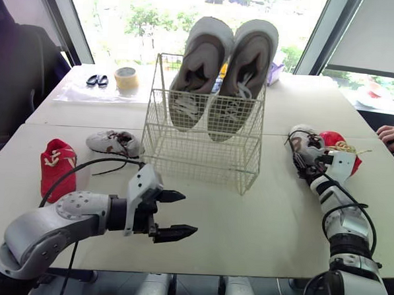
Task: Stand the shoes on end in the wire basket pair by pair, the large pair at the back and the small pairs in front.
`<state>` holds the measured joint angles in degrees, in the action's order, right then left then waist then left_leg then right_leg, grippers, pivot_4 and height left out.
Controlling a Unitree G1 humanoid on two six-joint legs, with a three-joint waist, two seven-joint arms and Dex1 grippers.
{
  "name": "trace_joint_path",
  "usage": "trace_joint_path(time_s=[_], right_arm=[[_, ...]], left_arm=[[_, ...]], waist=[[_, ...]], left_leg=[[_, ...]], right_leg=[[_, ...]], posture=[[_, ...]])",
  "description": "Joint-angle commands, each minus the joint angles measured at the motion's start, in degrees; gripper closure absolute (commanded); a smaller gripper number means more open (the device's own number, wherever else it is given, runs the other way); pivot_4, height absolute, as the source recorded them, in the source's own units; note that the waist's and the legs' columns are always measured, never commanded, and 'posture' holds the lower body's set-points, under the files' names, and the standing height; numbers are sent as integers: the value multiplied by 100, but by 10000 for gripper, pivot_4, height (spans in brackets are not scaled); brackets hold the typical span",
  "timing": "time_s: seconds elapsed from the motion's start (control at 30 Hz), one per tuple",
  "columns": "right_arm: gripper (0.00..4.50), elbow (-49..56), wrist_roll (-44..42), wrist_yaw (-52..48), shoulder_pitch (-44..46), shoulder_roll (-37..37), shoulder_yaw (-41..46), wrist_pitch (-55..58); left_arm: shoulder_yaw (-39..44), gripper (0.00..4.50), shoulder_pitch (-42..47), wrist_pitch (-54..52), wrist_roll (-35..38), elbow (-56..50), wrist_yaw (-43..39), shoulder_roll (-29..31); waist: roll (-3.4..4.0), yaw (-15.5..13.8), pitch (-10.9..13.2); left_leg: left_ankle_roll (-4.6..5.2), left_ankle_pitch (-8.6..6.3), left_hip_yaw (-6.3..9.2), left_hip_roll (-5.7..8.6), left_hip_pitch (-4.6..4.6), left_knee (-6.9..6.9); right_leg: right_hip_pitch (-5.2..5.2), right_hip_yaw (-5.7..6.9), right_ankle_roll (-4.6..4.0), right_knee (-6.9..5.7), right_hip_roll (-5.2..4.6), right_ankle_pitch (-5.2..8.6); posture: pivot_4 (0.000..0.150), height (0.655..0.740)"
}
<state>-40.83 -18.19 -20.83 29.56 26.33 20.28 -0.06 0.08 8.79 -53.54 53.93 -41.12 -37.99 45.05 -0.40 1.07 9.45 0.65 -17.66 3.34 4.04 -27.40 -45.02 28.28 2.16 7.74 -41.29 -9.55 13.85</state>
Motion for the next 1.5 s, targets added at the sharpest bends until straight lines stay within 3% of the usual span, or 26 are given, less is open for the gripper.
trace_joint_path(time_s=[0.03,0.1,0.23,0.33,0.47,0.57,0.67,0.83,1.0,1.13,1.3,1.5], right_arm=[[26669,-169,97,-29,50,-96,-73,-139],[29948,-62,125,-18,9,-92,-95,-179],[29948,1460,351,52,-521,42,-227,-398],[29948,2828,249,175,-626,303,-67,-80],[29948,3759,92,556,-125,951,412,718],[29948,4263,-66,458,369,1479,592,1057],[29948,4598,-292,272,735,1768,607,1297],[29948,4944,-832,-457,2516,2199,59,1469],[29948,5622,-1787,-2052,2772,2530,-715,2342],[29948,5884,-2036,-2890,2650,2782,-1082,2694],[29948,5788,-1661,-3515,2482,2877,-1356,2385],[29948,5912,-1846,-3725,2637,2710,-1356,2510]], left_arm=[[367,0,43,-43,294,-133,53,94],[460,0,59,-118,395,-98,79,173],[647,0,357,-727,485,-26,502,675],[1323,0,531,-639,1437,387,18,727],[1773,0,1253,-943,2677,1535,-349,875],[1755,0,1979,-950,2801,2269,-232,873],[1666,0,2681,-994,2786,2855,-70,804],[1584,0,4531,-1422,2692,4933,-314,776],[1211,0,5578,-1532,1928,5931,-1176,861],[1018,0,6043,-1566,1458,6267,-1734,806],[1183,0,6235,-1938,1425,6216,-1924,676],[1041,0,6088,-1852,980,6109,-2225,638]], waist=[[0,11,0],[0,11,0],[4,1,2],[31,-15,20],[67,-28,43],[58,-45,48],[38,-37,52],[40,6,79],[-11,9,66],[-16,-17,71],[-18,-29,72],[-19,3,73]], left_leg=[[0,0,1,0,0,0],[0,0,1,0,0,0],[0,0,5,1,0,3],[0,0,5,3,-14,4],[-1,1,3,8,-5,3],[-1,1,6,7,-6,4],[1,0,7,5,-6,5],[1,0,-3,9,-9,1],[14,-8,18,2,1,27],[12,-7,15,11,-4,26],[9,-7,17,12,-7,27],[-7,2,17,12,-2,46]], right_leg=[[1,0,0,-1,0,0],[2,-1,0,-4,0,0],[10,-2,7,-17,1,5],[25,-5,9,-23,1,7],[24,-13,11,-29,0,11],[25,-8,5,-39,-1,27],[25,-2,8,-46,-3,38],[33,-9,8,-55,-8,37],[38,11,24,-75,-2,57],[39,8,25,-68,-13,55],[36,8,26,-59,-15,54],[43,4,26,-59,-19,53]], posture=[[1500,6563],[1500,6563],[1500,6563],[1500,6563],[1500,6563],[1500,6563],[1500,6563],[1500,6563],[1500,6563],[1500,6563],[1500,6563],[1500,6563]])
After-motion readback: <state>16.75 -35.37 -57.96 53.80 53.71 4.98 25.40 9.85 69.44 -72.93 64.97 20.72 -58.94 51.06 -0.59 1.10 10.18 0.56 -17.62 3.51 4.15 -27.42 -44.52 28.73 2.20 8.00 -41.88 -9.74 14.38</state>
